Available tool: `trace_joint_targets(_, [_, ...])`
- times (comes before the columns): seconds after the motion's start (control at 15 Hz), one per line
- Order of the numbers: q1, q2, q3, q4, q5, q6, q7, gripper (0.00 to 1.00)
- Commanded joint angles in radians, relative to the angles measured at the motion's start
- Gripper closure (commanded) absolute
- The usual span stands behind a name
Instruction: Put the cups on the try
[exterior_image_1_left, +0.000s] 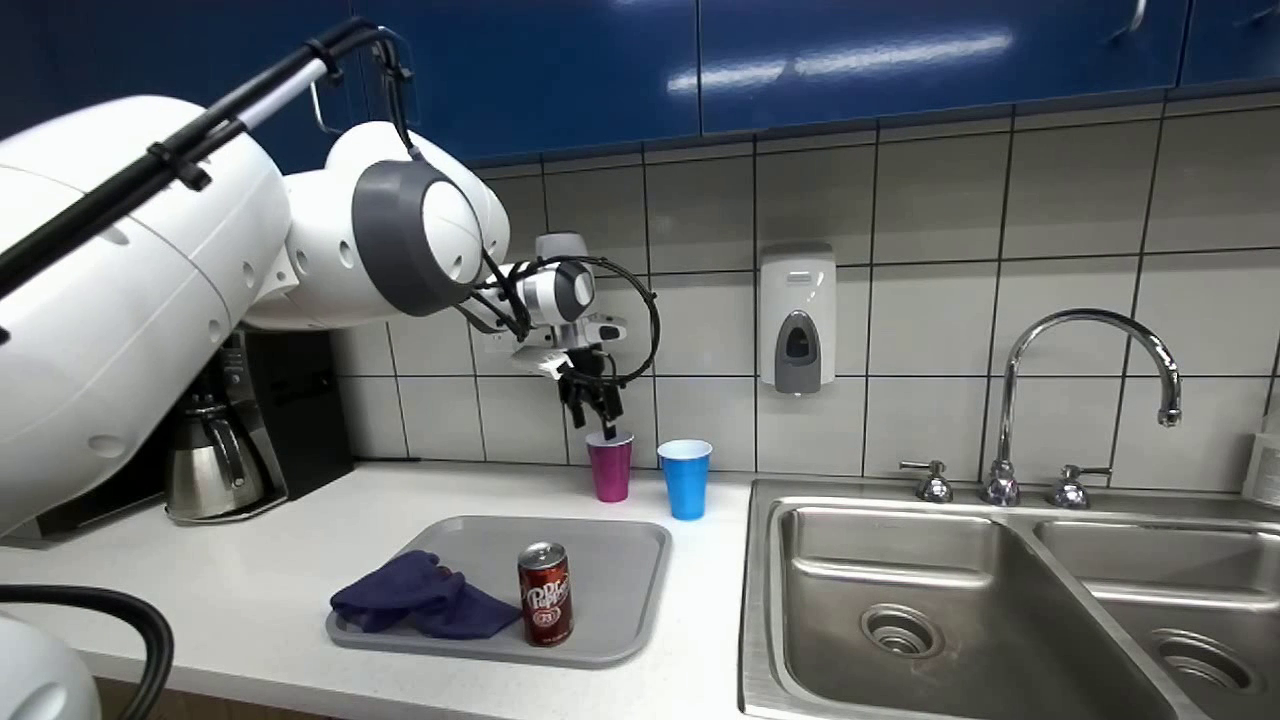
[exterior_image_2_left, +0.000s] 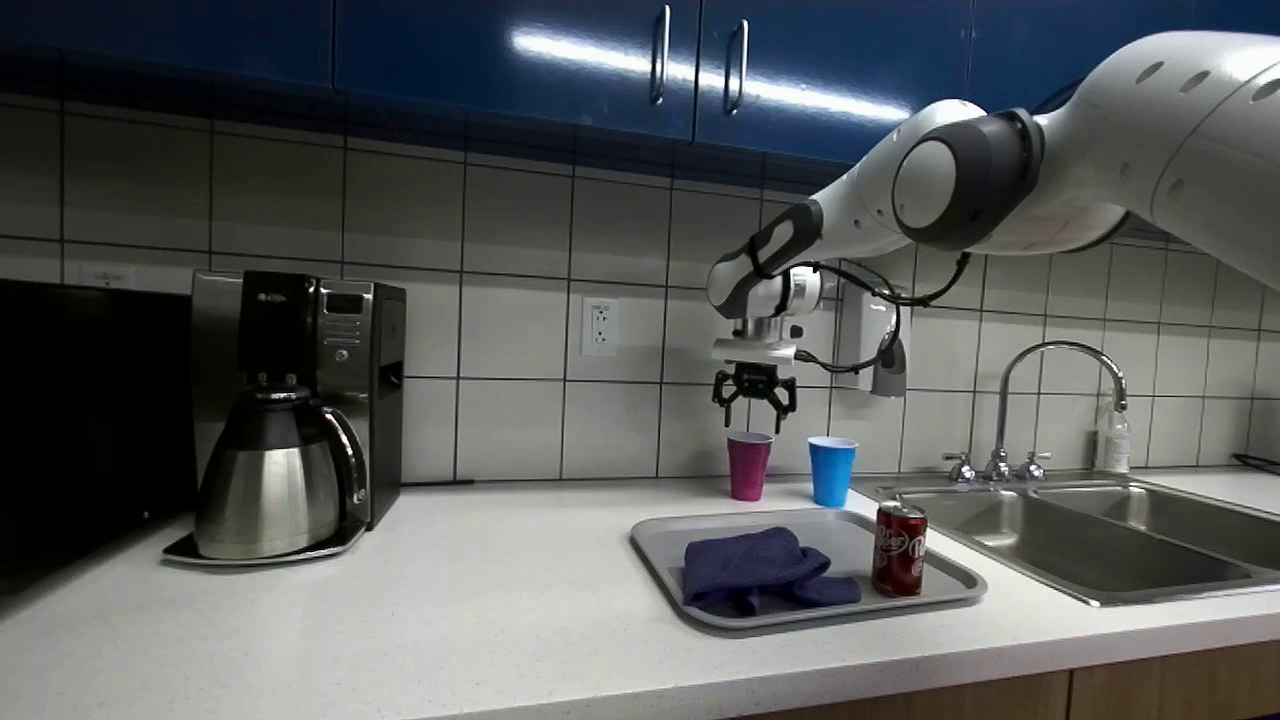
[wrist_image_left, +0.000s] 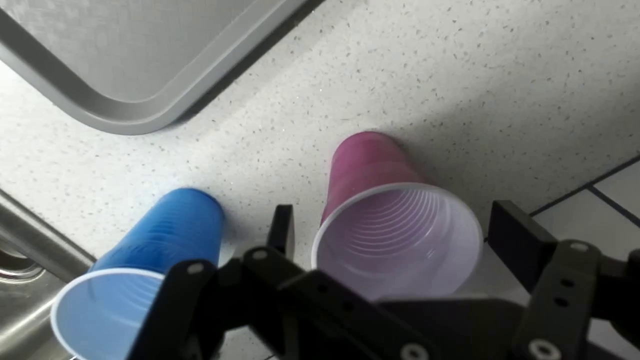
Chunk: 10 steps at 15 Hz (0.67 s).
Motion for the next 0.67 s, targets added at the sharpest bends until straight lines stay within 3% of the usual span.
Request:
trace_joint_targets(0.0, [-0.011,0.061,-0.016,0.117,0.014,-0.057,0.040,0.00])
trace_joint_targets(0.6, [-0.017,0.073,-0.039,0.137,0.004,-0.112,0.122,0.00])
